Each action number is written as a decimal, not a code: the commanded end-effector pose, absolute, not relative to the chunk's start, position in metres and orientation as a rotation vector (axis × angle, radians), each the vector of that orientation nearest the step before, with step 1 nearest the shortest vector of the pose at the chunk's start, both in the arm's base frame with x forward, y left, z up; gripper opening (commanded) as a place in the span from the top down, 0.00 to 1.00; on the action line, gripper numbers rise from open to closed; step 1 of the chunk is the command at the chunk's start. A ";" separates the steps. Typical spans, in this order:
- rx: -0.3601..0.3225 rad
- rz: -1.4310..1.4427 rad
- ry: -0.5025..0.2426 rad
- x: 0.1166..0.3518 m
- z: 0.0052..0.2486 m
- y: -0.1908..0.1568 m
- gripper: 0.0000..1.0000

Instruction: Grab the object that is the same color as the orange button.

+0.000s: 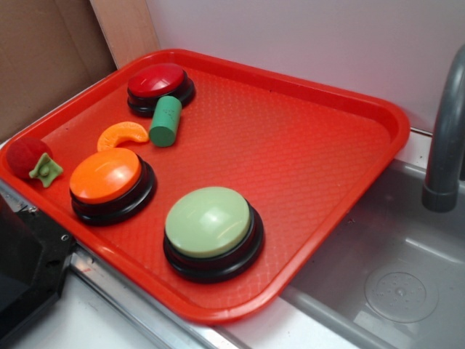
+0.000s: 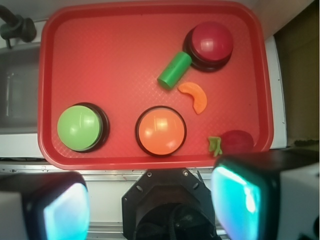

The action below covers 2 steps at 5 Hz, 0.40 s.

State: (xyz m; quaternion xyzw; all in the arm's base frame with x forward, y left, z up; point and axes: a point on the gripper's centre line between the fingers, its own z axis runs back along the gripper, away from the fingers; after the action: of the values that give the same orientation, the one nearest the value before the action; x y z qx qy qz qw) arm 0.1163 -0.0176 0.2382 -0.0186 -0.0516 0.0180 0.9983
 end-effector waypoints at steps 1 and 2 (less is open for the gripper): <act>-0.002 0.052 -0.170 0.132 0.200 0.012 0.00; 0.026 0.082 -0.205 0.143 0.168 0.037 0.00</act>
State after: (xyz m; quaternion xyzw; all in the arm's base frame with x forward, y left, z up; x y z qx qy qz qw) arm 0.1391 0.0355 0.1616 0.0103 -0.0920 0.0412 0.9949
